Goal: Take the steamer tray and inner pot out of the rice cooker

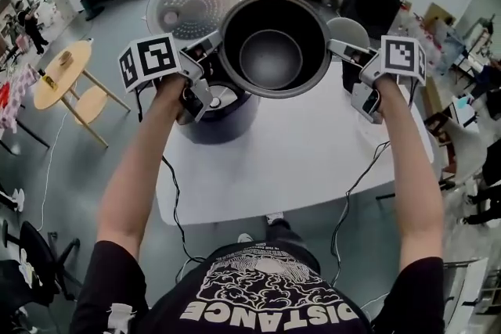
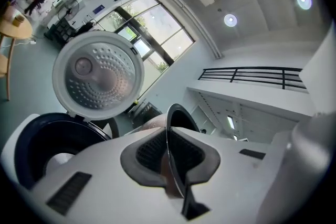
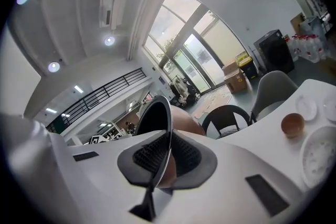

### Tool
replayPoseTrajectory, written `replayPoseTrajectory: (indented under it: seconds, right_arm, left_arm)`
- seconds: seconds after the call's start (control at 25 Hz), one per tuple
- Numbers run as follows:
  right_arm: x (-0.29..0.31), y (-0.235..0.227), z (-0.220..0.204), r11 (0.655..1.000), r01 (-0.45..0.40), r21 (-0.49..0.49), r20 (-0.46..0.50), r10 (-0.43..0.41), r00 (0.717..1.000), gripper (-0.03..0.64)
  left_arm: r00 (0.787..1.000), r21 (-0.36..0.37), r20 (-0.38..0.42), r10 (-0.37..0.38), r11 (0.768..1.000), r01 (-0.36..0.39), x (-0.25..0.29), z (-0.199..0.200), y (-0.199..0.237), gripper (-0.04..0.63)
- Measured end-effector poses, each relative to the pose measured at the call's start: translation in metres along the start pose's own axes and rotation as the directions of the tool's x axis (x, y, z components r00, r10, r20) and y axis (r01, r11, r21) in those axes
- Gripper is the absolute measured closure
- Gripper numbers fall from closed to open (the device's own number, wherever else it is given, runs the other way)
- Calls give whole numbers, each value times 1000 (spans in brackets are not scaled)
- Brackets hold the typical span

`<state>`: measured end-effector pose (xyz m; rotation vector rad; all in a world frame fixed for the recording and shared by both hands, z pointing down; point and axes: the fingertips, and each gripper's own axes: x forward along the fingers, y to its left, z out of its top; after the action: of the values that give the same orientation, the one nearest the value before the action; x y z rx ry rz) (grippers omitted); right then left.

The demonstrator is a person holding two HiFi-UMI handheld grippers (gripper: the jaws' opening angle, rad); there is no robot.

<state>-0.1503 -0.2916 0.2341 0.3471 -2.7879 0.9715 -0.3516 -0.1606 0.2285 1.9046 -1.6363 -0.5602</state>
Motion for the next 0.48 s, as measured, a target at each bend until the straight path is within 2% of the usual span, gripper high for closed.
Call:
replayPoseTrajectory:
  seconds: [0.16,0.28,0.48]
  right_arm:
    - [-47,-35,-12,997,69,40,51,-71,996,577]
    - [-94,-63,-7,989,124,78,68,-129,989,575]
    - [-156,-102,-30,970,195,145,72,-207,976,575]
  left_arm:
    - [996,-7,-52,-68,998,68,36,-37,-20,565]
    - [990,-25,-100,-104,994,102,70,-63,-53,565]
    - [977,-42,-177,-115,993,109,102,-122,-84,565]
